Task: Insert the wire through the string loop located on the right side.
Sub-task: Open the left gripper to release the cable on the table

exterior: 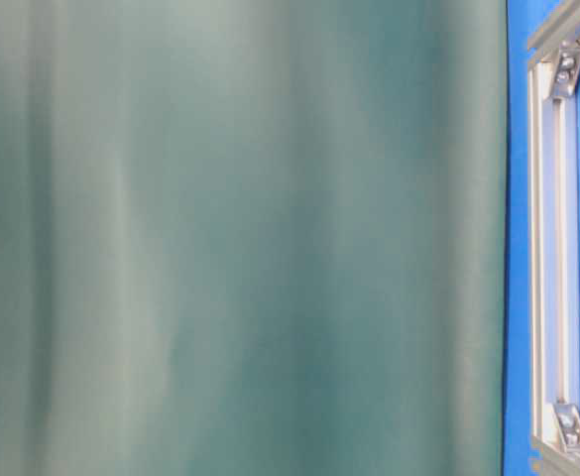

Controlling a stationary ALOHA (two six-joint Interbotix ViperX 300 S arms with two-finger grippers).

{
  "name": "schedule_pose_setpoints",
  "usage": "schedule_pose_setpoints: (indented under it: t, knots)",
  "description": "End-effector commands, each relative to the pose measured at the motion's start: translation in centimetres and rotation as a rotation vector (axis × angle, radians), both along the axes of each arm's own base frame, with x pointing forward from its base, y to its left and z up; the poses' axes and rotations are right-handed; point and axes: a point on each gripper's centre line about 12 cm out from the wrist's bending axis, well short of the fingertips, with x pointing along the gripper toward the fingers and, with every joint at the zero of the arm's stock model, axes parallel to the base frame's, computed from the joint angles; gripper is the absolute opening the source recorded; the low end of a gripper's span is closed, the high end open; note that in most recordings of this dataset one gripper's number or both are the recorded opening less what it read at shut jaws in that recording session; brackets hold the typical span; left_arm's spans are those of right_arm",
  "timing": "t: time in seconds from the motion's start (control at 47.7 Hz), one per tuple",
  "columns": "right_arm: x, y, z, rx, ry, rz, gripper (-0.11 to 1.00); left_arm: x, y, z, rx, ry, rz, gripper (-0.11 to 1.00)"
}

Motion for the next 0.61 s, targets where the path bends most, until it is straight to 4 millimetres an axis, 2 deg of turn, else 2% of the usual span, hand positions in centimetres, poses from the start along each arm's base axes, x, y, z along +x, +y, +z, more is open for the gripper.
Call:
schedule_pose_setpoints:
  t: [0.0,0.147,0.21,0.356,0.44,0.587]
  knots:
    - [0.54,0.13,0.87,0.008,-0.033,0.0,0.9,0.31,-0.16,0.89,-0.011,-0.029,-0.003,0.08]
    - [0.55,0.08,0.87,0.009,-0.033,-0.002,0.9,0.06,-0.08,0.89,-0.011,-0.026,-0.002,0.1]
    - [0.58,0.1,0.9,0.008,-0.033,-0.001,0.9,-0.03,-0.05,0.81,-0.01,-0.023,-0.002,0.25]
    - [0.63,0.11,0.94,0.008,-0.034,-0.001,0.9,-0.25,-0.01,0.53,0.003,-0.001,-0.007,0.71]
    - [0.67,0.16,0.98,0.009,-0.036,0.0,0.9,-0.32,0.11,0.34,0.004,0.018,-0.003,0.88]
    - [0.74,0.18,1.03,0.009,-0.036,0.001,0.9,-0.15,0.11,0.51,-0.003,0.017,0.003,0.83]
